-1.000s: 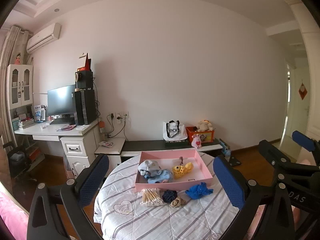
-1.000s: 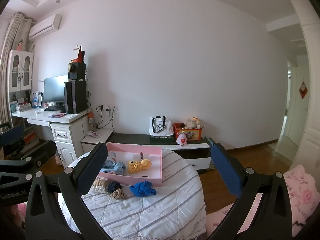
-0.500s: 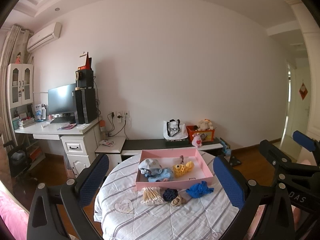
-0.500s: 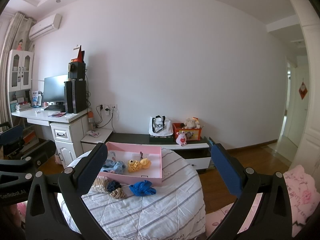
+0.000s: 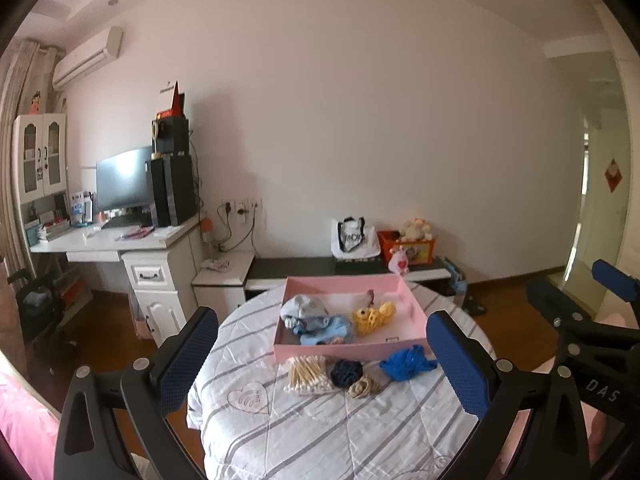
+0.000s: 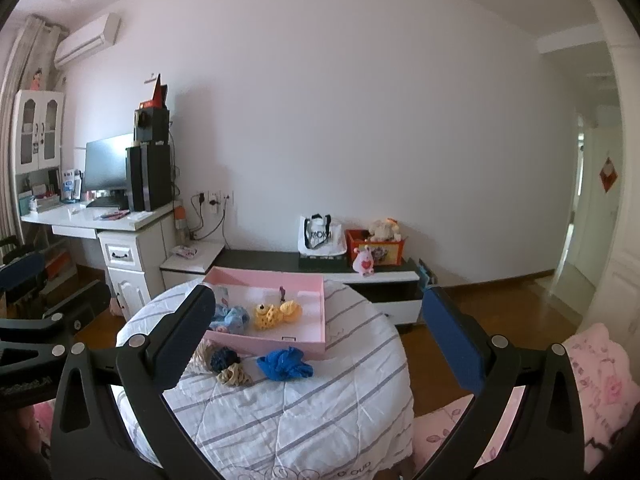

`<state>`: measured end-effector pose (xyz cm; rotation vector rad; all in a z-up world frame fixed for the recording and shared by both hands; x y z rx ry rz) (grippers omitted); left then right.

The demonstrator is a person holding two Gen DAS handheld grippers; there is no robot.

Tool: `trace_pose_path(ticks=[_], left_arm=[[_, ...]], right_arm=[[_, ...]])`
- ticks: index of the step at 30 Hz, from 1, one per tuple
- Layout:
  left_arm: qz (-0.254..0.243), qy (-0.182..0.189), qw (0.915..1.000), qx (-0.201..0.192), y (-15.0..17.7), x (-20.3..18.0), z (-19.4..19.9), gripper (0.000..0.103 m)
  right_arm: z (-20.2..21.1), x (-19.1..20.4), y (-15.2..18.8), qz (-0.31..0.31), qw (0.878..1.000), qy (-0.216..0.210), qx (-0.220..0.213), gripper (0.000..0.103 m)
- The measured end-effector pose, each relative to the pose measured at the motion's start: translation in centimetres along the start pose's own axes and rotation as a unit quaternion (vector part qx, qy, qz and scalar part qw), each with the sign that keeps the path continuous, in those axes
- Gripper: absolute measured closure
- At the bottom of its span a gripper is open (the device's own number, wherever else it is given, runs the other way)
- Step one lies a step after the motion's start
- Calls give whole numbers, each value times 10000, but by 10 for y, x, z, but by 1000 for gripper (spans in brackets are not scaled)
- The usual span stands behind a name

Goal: Organize soft objects

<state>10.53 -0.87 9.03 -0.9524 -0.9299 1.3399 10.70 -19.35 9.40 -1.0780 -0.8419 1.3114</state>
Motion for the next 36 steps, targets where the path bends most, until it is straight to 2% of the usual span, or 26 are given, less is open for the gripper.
trace_pose_path(ticks=[10,20,28,36], left_arm=[[68,-134,9976,673,7,11,-54,0],[176,-308,9887,1454,22,26,-126,0],[344,-509,9789,1950,44,52,-183,0],[518,-724,9669,2393,66,83,-230,0]], right_arm=[[-50,5,21,29,9979,-100,634,0],[-115,30,55,205,9882,-336,1483,0],[-167,59,85,320,9725,-670,2208,0],[-215,90,117,394,9512,-972,2902,0]])
Point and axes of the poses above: each gripper's, at about its wrist camera, not at the fingertips, and z roughly against the way its jaws point, x to its left, y to its underside, the point moved 1 cm from there along -z, roughly the way its jaws point, and after that the axes turned 2 degrees about -y, right-handed, at the moved point
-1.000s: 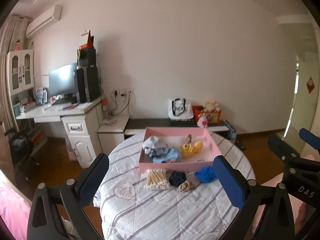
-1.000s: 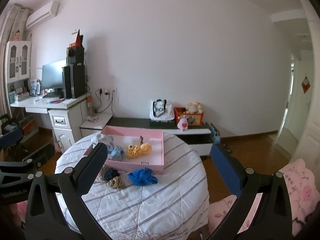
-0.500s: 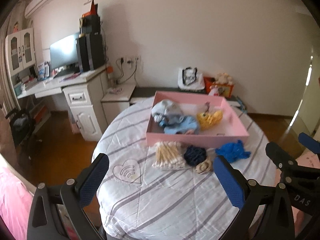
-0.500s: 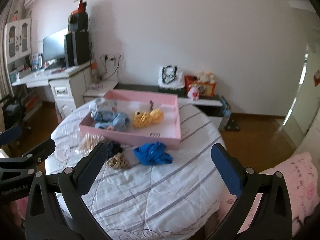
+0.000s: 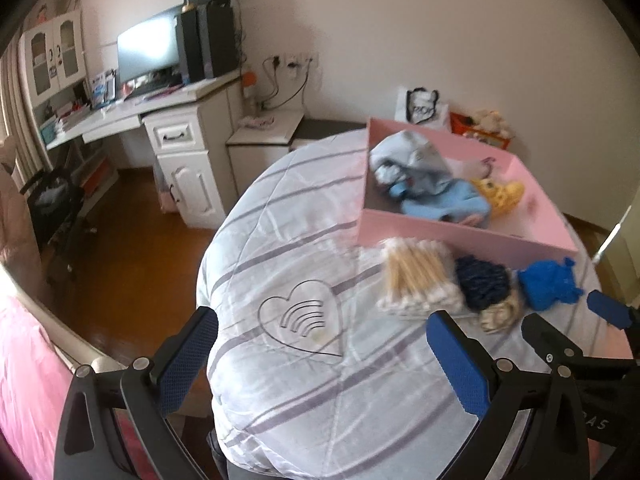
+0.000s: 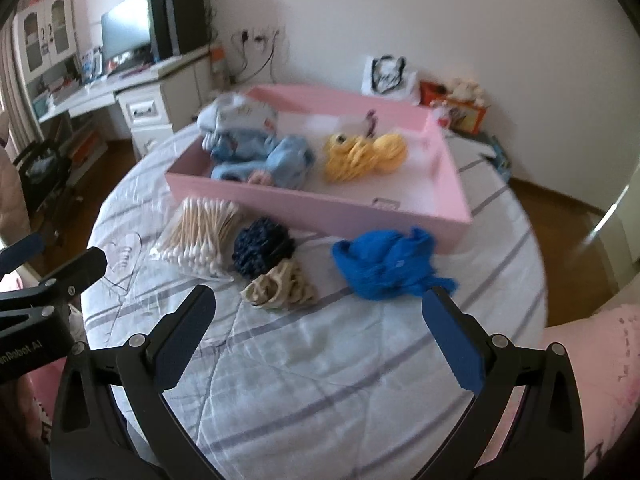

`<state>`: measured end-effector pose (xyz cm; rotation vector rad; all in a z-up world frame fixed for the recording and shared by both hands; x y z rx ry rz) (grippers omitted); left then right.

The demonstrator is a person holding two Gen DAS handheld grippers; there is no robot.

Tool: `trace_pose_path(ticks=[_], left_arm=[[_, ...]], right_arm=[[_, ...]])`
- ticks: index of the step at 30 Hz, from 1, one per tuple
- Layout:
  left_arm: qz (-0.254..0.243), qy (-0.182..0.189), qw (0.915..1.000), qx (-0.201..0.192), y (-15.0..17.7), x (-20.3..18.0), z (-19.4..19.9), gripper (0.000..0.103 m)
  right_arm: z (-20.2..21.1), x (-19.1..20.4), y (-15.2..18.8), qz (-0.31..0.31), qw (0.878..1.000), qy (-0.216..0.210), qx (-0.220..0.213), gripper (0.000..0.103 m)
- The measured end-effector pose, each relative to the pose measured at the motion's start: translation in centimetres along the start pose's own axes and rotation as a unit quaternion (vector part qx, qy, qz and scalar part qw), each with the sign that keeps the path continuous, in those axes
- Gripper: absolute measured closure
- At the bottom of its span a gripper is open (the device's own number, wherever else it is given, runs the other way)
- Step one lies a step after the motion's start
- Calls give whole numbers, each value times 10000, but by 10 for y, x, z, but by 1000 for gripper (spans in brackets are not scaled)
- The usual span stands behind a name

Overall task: Organize soft objects
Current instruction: 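Lower left tool onto cotton swab bag while right tool reaches beige scrunchie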

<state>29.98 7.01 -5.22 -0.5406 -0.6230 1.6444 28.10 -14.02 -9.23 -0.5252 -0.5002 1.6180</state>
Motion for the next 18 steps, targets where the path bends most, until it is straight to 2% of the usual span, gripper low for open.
trace_pose_path(ticks=[7,8,10,13,15,18], left_arm=[[160,-12,9993,323,-1,17,-43,0],[180,-2,9992,369,-1,19,-48,0],[193,8,9990,408,-2,22,-54,0],[248,17,9988,433,-3,27,-60,0],[257,28,9987,430,-3,29,-62,0],[237,26,9988,423,-2,28,-61,0]], right_arm=[[-36,10,-3,25,9993,-102,362,0],[-39,10,-3,24,9992,-119,392,3],[-47,11,-3,24,9987,-178,479,12],[-58,12,-3,35,9978,-206,624,30],[-64,12,-1,25,9972,-251,708,51],[-60,10,0,15,9975,-272,659,64]])
Point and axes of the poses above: each gripper's, at about its wrist camera, not at the fingertips, and z roughly against the way its jaws point, x to its left, y to its underside, the point moved 1 cm from there along -z, roughly the way its jaws point, and after that the axes turned 2 degrees about -y, right-handed, at the moved point
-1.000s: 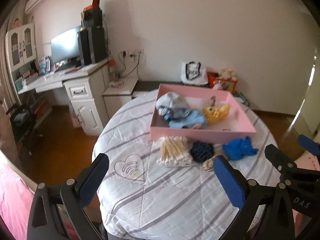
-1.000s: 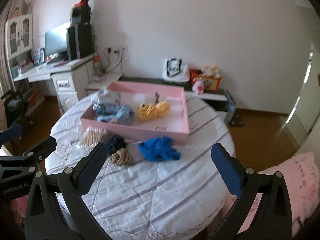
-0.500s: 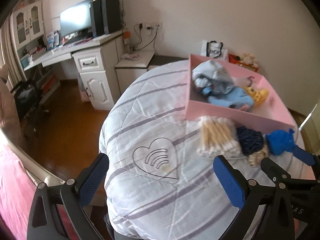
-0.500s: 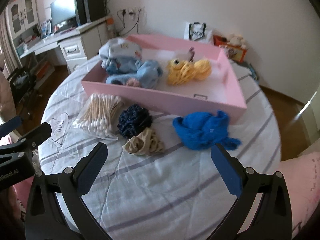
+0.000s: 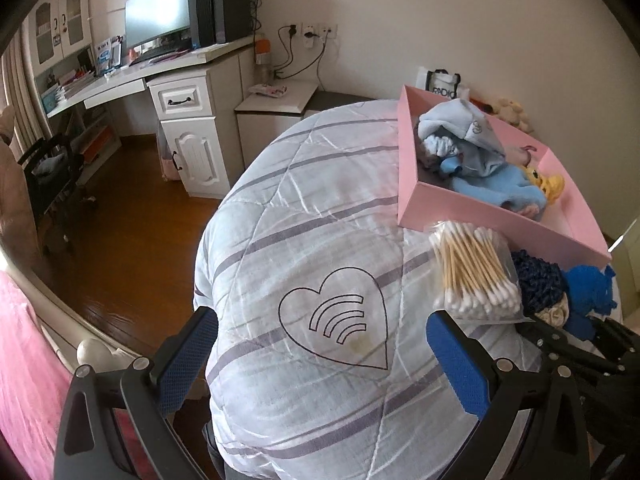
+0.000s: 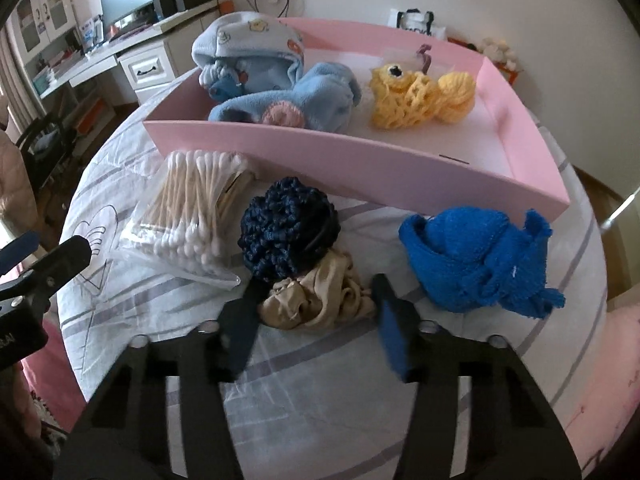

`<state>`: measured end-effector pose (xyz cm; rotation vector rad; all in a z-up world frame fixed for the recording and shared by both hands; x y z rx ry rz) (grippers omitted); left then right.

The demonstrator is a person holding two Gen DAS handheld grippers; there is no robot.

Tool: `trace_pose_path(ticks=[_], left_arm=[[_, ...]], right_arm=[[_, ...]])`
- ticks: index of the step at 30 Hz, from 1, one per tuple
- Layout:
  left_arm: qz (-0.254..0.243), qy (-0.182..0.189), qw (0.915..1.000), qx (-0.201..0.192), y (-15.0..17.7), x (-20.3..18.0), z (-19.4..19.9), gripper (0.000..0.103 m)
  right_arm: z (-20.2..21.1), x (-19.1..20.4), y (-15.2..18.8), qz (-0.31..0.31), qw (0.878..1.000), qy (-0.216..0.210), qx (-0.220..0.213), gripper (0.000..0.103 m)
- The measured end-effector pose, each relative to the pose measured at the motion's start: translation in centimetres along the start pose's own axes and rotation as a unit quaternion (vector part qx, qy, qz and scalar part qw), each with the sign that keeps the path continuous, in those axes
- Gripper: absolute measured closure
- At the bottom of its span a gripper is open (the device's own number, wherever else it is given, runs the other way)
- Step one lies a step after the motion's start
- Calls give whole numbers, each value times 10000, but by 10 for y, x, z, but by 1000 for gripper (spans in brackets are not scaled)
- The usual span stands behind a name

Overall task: Organize soft objects
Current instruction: 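Lower left tool onto cotton swab bag while right tool reaches beige scrunchie, then grasp cotton swab bag with left tool while right tool grasps beige scrunchie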

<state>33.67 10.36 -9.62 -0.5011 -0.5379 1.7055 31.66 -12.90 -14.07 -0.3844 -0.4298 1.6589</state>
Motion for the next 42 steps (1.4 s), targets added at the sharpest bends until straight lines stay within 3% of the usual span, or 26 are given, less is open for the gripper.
trace_pose_path(ticks=[10,19,25,33,35,37,38,40,42], left_arm=[[-235,153,9995,-135,3,-29,22,0],[-545,385,9977,-132,0,-69,25,0],[-590,372,9975,53,-11,-85,-1,0],[-512,435,9972,321,-24,-92,-44,0],[-489,559,9966,357,-25,-93,-52,4],[-489,622,9961,390,-26,-92,-59,22],[-506,599,9961,395,-27,-93,-61,24],[-552,586,9962,338,-28,-94,-62,44],[-607,608,9957,335,-28,-96,-62,47]], right_arm=[[43,-25,8,-192,9990,-65,-409,69],[90,-74,7,-759,9909,347,-1054,69],[83,-111,6,-1122,9869,532,-1027,69],[48,-130,0,-1310,9873,504,-745,68],[42,-130,-1,-1304,9879,485,-687,68],[36,-129,-2,-1291,9885,469,-637,68],[34,-128,-3,-1288,9886,468,-623,68],[32,-129,-4,-1292,9886,476,-606,68],[32,-130,-4,-1296,9885,480,-608,68]])
Point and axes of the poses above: each gripper's, at about its wrist camera, not at the fingertips, and z roughly against the way its jaws point, x to its left, y to its underside, the point moved 1 cm from there along -z, roughly the way its jaws point, and after that the axes turned 2 degrees about -y, right-handed, at the moved point
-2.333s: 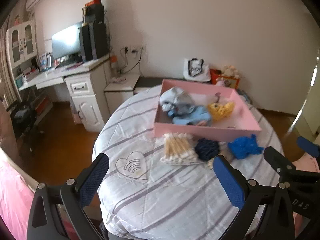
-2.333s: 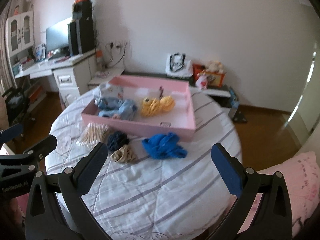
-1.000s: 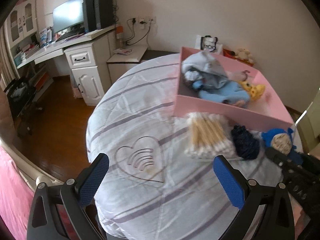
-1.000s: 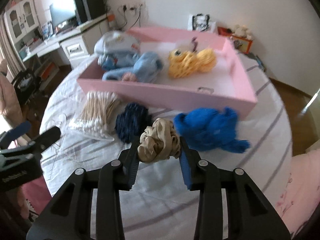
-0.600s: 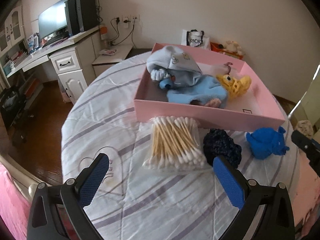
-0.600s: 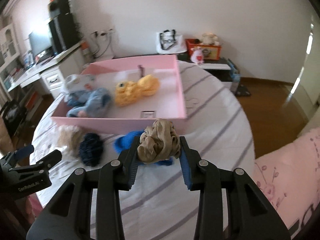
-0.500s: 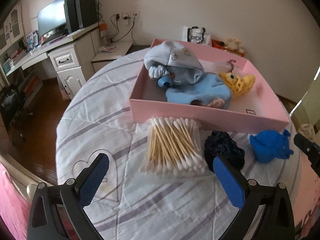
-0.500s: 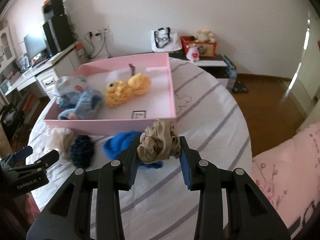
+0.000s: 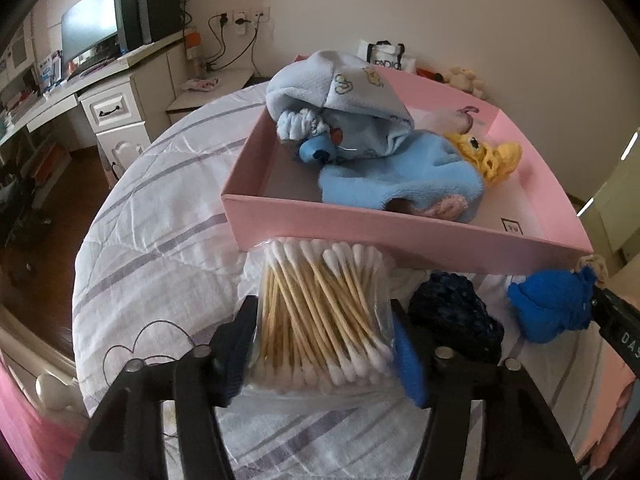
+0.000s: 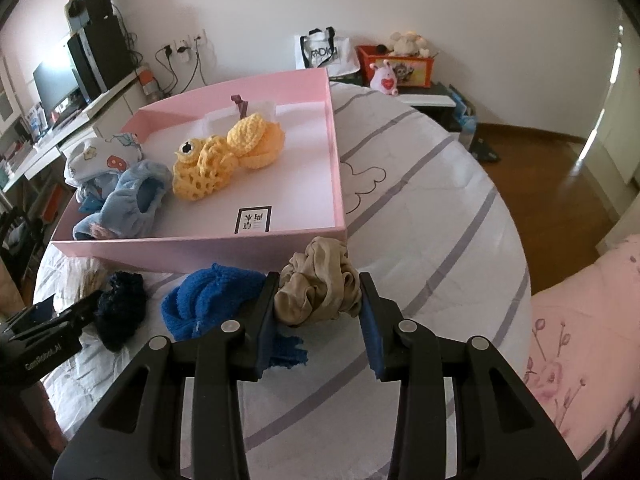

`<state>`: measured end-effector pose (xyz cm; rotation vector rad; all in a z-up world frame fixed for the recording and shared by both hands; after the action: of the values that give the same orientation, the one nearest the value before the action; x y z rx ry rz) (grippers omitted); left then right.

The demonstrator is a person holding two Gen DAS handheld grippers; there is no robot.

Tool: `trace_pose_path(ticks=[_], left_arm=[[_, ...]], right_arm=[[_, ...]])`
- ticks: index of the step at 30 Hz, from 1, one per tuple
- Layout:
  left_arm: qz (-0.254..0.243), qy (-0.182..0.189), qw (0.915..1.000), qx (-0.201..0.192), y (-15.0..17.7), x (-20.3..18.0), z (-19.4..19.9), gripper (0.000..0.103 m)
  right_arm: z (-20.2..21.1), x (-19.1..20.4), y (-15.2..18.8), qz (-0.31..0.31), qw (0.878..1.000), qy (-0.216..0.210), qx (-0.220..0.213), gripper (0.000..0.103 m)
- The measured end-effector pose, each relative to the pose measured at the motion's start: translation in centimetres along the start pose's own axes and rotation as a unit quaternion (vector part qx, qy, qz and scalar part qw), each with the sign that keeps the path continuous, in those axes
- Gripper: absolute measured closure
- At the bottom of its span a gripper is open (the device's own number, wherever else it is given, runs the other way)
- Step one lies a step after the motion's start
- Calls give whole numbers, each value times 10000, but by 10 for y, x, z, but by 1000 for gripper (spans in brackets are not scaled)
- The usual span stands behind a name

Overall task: Organize soft objects
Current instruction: 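Grasp cotton swab bag with left tool while right tool grasps beige scrunchie, then lift cotton swab bag with left tool while right tool lifts beige scrunchie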

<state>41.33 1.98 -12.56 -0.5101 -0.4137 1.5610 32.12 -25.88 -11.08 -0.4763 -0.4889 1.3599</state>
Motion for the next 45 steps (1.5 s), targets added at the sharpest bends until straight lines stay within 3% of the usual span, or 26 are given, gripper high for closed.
trace_pose_path(ticks=[7,22,45], left_arm=[[-59,65,10000,-28,3,-2,9,53],[-19,-18,9997,-241,12,-1,48,53],[-42,-56,9944,-1059,58,-3,179,53]], right_arm=[[4,1,1,16,10000,-11,-27,68],[32,3,6,48,9997,-30,-240,68],[136,26,35,352,9941,-231,-1002,68]])
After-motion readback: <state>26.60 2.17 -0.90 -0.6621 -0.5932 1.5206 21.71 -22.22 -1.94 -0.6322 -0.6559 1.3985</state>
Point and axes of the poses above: each gripper's, at about its wrist camera, not at the fingertips, and z roughly against the way its jaws point, x to its left, y to its underside, the point moved 1 cm from there along -z, roughly the way its jaws point, and after that the axes turned 2 degrees about -y, right-handed, at the moved point
